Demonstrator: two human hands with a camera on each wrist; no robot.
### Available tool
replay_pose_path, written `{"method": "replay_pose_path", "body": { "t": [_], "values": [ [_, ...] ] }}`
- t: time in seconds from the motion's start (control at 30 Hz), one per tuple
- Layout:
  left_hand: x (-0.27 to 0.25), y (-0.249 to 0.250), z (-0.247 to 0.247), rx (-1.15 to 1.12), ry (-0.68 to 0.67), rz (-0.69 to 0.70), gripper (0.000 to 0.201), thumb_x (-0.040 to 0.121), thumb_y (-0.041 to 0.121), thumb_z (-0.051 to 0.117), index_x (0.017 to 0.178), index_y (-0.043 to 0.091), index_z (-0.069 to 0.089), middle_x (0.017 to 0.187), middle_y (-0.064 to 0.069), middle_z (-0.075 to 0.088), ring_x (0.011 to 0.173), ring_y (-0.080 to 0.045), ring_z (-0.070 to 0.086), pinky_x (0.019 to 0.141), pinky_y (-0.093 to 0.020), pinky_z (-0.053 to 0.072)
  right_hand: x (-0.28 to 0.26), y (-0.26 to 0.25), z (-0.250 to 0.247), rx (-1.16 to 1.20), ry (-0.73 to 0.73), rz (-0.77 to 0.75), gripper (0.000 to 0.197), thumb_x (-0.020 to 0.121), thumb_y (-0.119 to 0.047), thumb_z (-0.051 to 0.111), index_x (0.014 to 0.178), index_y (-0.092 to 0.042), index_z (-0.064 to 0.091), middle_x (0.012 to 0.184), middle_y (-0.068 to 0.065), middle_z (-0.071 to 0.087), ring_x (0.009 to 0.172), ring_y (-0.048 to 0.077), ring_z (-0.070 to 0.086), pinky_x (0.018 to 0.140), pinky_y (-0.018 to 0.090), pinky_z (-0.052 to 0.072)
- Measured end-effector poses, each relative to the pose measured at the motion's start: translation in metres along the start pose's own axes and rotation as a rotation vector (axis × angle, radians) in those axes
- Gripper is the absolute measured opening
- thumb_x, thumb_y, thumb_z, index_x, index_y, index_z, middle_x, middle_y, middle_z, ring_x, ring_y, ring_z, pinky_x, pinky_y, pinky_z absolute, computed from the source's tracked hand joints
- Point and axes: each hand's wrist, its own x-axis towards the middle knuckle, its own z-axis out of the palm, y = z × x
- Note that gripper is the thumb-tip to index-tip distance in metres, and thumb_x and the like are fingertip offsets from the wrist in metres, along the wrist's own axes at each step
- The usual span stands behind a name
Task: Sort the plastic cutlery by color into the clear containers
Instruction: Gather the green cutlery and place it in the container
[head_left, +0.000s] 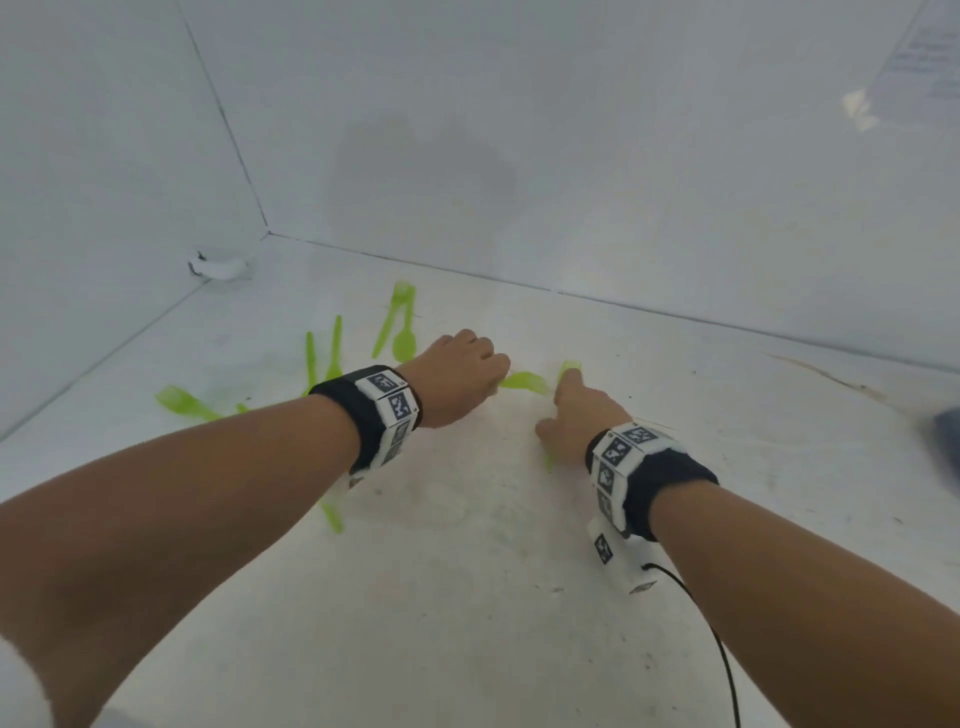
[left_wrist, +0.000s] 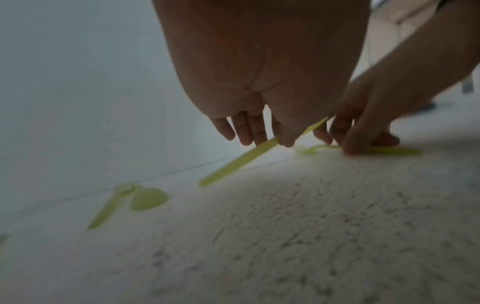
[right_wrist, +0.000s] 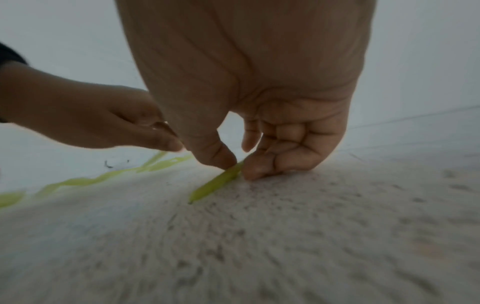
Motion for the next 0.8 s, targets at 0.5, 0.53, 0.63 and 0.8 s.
{"method": "replay_pose_path", "body": {
  "t": [0.5, 0.53, 0.63, 0.8],
  "values": [
    [-0.148, -0.2, -0.012, -0.306, -0.101, -0.232, 0.017, 0.099, 0.032, 0.051, 0.085, 0.024, 0.056, 0.071, 0.004, 0.059, 0.071, -0.016, 0.056, 0.064, -0.033, 0.043, 0.071, -0.185, 0.023, 0.102, 0.187, -0.099, 0.031, 0.1, -0.035, 0.047, 0.129, -0.03, 0.057, 0.127, 0.01, 0.043, 0.086, 0.032, 0.059, 0.078, 0.035, 0.047],
    [-0.151, -0.205, -0.01, -0.319, -0.105, -0.218, 0.017, 0.099, 0.033, 0.051, 0.083, 0.026, 0.055, 0.071, 0.005, 0.059, 0.07, -0.014, 0.056, 0.065, -0.033, 0.044, 0.075, -0.19, 0.023, 0.062, 0.15, -0.098, 0.035, 0.099, -0.04, 0.05, 0.133, -0.034, 0.055, 0.131, 0.009, 0.043, 0.093, 0.033, 0.06, 0.08, 0.034, 0.046],
    [-0.146, -0.209, -0.002, -0.333, -0.092, -0.147, 0.026, 0.099, 0.031, 0.054, 0.075, 0.029, 0.047, 0.068, 0.007, 0.054, 0.066, -0.008, 0.051, 0.062, -0.034, 0.037, 0.08, -0.195, 0.026, -0.057, 0.063, -0.091, 0.047, 0.095, -0.05, 0.059, 0.138, -0.033, 0.052, 0.135, 0.007, 0.045, 0.112, 0.034, 0.059, 0.084, 0.036, 0.045],
    [-0.104, -0.204, 0.006, -0.286, -0.059, -0.055, 0.027, 0.099, 0.033, 0.054, 0.074, 0.028, 0.044, 0.075, 0.007, 0.05, 0.072, -0.017, 0.051, 0.069, -0.035, 0.039, 0.072, -0.179, 0.024, -0.072, 0.14, -0.047, 0.032, 0.095, -0.046, 0.061, 0.113, -0.02, 0.058, 0.112, 0.006, 0.062, 0.099, 0.029, 0.061, 0.075, 0.033, 0.045]
  ]
}}
